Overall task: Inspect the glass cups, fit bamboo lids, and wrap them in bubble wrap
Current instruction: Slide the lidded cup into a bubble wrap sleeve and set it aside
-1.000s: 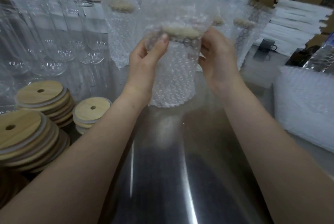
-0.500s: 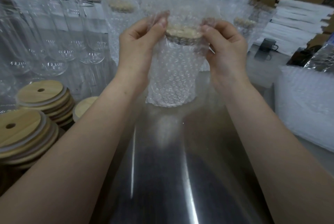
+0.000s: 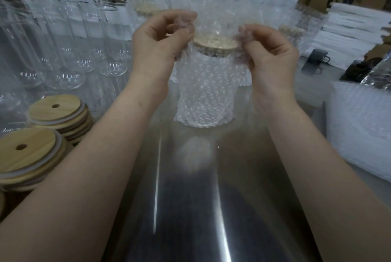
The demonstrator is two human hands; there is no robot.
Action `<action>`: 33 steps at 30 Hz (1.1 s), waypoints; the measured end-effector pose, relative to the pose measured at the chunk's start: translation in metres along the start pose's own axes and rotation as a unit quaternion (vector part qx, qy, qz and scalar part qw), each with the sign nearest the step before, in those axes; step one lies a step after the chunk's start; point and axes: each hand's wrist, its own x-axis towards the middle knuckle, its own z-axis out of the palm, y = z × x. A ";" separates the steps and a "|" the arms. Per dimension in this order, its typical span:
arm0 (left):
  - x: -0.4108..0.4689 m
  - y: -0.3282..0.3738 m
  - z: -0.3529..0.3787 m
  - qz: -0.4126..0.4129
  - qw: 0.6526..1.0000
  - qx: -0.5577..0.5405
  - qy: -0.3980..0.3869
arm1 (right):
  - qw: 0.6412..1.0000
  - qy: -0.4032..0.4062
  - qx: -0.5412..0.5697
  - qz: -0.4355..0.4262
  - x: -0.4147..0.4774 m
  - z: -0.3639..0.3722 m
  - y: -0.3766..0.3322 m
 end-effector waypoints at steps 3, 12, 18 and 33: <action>-0.001 -0.005 -0.001 -0.026 0.999 -0.030 0.004 | 0.999 -0.005 0.032 0.021 0.001 -0.002 0.005; -0.008 -0.013 0.000 -0.088 0.994 -0.071 -0.012 | 0.993 0.000 0.085 0.085 0.003 -0.002 0.011; -0.014 -0.014 0.000 -0.143 0.976 -0.160 -0.025 | 0.995 0.040 0.026 0.086 0.000 -0.001 0.013; -0.019 -0.029 0.007 -0.216 0.960 -0.170 0.055 | 0.947 -0.024 -0.319 0.004 -0.018 0.021 -0.008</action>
